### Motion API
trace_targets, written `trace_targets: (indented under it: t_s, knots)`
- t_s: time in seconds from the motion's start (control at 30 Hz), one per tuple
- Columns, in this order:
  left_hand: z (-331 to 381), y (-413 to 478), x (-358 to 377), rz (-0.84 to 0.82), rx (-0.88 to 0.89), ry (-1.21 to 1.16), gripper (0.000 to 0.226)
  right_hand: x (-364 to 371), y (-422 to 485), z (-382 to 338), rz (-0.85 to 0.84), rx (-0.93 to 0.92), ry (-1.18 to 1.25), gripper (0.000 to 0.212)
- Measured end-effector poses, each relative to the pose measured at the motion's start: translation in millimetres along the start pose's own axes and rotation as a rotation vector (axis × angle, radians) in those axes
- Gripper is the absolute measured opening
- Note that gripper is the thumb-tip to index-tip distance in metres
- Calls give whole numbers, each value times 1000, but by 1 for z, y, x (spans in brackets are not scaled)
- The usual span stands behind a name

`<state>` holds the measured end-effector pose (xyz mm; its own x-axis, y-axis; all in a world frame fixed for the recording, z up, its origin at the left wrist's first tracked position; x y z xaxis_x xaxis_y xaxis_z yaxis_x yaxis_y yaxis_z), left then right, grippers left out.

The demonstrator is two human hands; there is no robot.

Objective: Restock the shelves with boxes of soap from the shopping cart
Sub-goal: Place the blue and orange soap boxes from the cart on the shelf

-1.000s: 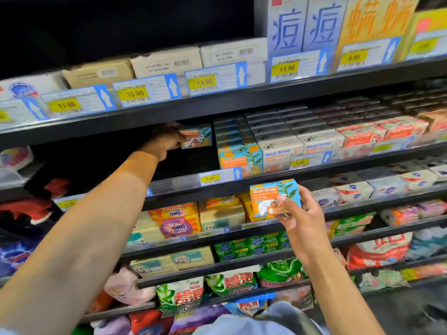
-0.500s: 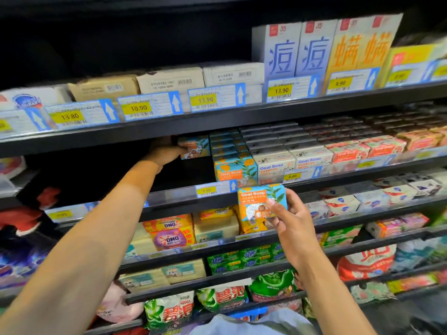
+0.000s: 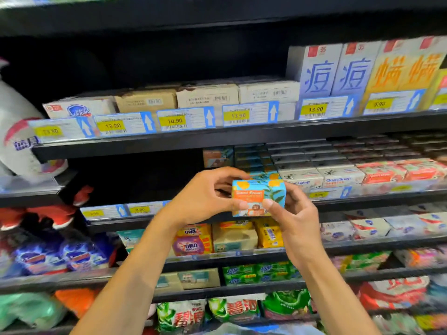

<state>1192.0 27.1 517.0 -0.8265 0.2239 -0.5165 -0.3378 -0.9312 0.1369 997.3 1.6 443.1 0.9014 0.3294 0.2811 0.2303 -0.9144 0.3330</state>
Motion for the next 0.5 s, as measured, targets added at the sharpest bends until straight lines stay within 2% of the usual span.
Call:
trace_targets:
  t_s: [0.17,0.27,0.37,0.5]
  knots:
    - [-8,-4,-18,72,-6,-5,42,13,-2,-3,-80,-140,-180,40]
    - [-19,0,-37,155,-40,-42,41,-1,-5,10,-52,-326,-625,27]
    - [-32,6,-55,207,-64,-138,43,-12,-7,35,-106,-494,-988,30]
    - [-55,23,-72,255,-81,-176,43,-11,-7,58,-202,-528,-1218,38]
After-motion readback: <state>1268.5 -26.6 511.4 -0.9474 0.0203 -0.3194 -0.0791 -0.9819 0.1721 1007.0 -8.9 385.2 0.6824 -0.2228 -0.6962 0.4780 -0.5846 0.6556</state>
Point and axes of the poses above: each hand's wrist, its own y-axis towards the middle knuckle, its own x-axis out of the palm, z = x × y, the point moved 4 cm from there along y, towards the middle knuckle, and after that the axes turned 9 degrees about -z, right-handed, at the moved point
